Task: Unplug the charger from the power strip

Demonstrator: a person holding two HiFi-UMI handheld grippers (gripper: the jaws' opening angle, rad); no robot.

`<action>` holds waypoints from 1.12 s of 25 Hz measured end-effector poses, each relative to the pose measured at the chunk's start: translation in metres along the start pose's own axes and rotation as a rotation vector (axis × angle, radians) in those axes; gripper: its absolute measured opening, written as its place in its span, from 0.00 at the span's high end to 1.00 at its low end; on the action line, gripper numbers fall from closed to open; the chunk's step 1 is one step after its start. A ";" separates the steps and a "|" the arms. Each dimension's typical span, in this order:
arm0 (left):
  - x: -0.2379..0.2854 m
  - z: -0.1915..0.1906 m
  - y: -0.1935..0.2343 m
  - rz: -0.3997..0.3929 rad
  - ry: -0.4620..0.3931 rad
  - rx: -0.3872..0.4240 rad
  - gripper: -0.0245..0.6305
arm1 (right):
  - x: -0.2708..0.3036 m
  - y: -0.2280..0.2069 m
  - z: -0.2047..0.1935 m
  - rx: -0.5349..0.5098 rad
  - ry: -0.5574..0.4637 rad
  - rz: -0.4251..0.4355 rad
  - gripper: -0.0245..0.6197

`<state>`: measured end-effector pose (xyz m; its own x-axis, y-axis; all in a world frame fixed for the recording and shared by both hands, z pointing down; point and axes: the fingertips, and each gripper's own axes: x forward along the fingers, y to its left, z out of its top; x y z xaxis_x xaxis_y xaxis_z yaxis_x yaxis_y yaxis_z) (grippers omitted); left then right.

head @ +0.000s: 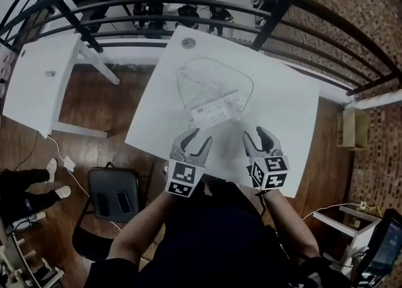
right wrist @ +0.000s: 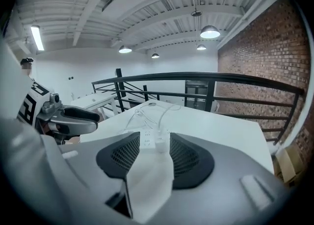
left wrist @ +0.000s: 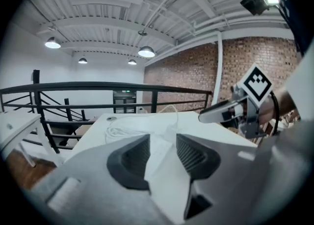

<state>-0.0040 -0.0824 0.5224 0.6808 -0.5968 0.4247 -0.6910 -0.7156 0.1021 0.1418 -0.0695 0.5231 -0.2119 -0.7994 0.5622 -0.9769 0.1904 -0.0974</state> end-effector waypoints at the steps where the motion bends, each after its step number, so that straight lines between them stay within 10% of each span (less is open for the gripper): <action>1: 0.007 -0.004 0.002 0.003 0.014 0.011 0.70 | 0.008 0.000 -0.001 -0.006 0.010 0.008 0.65; 28: 0.138 -0.061 0.012 0.036 0.314 0.238 0.67 | 0.121 -0.011 -0.042 -0.113 0.268 0.026 0.64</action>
<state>0.0666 -0.1514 0.6373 0.5240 -0.5095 0.6825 -0.6125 -0.7823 -0.1137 0.1276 -0.1443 0.6265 -0.2073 -0.6173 0.7590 -0.9585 0.2834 -0.0313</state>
